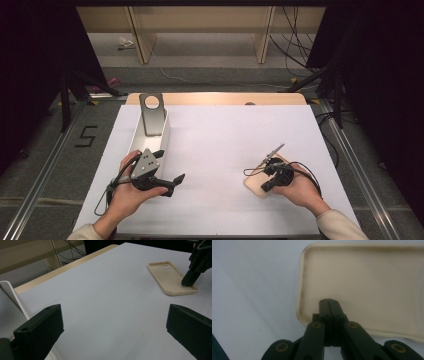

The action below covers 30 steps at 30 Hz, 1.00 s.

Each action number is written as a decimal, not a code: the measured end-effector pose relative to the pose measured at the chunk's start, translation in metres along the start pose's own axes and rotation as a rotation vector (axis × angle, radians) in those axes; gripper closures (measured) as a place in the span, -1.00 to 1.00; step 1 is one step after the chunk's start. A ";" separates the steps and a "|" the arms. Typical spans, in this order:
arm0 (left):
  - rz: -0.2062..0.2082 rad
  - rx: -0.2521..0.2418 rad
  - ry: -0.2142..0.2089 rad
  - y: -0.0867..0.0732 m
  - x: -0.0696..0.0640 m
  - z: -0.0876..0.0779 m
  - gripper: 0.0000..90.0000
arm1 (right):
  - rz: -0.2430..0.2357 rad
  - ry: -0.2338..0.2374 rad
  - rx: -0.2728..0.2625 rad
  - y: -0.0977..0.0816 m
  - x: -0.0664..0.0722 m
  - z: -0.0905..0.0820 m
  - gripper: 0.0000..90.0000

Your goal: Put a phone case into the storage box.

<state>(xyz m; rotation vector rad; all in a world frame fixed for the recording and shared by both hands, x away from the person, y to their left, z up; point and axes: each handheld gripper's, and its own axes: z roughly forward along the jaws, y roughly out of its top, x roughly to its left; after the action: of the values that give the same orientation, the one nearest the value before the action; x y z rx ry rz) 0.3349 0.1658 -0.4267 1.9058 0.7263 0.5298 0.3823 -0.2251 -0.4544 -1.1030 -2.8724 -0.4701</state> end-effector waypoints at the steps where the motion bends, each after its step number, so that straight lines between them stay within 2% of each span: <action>1: 0.000 0.000 -0.001 0.000 0.000 0.000 -0.99 | -0.002 -0.003 0.010 -0.001 0.000 -0.001 1.00; 13: 0.001 -0.001 -0.001 0.000 0.000 0.000 -0.99 | -0.006 -0.018 0.120 -0.015 -0.008 -0.010 1.00; 23: 0.003 0.003 -0.002 0.000 -0.001 0.001 -0.99 | 0.014 -0.062 0.158 -0.027 -0.024 -0.019 1.00; 30: 0.003 0.004 -0.003 0.000 -0.001 0.001 -0.99 | 0.029 -0.065 0.164 -0.032 -0.033 -0.022 1.00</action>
<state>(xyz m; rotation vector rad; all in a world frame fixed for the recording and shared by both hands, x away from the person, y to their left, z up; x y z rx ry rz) 0.3346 0.1646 -0.4276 1.9114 0.7231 0.5280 0.3840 -0.2757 -0.4461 -1.1505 -2.8830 -0.1971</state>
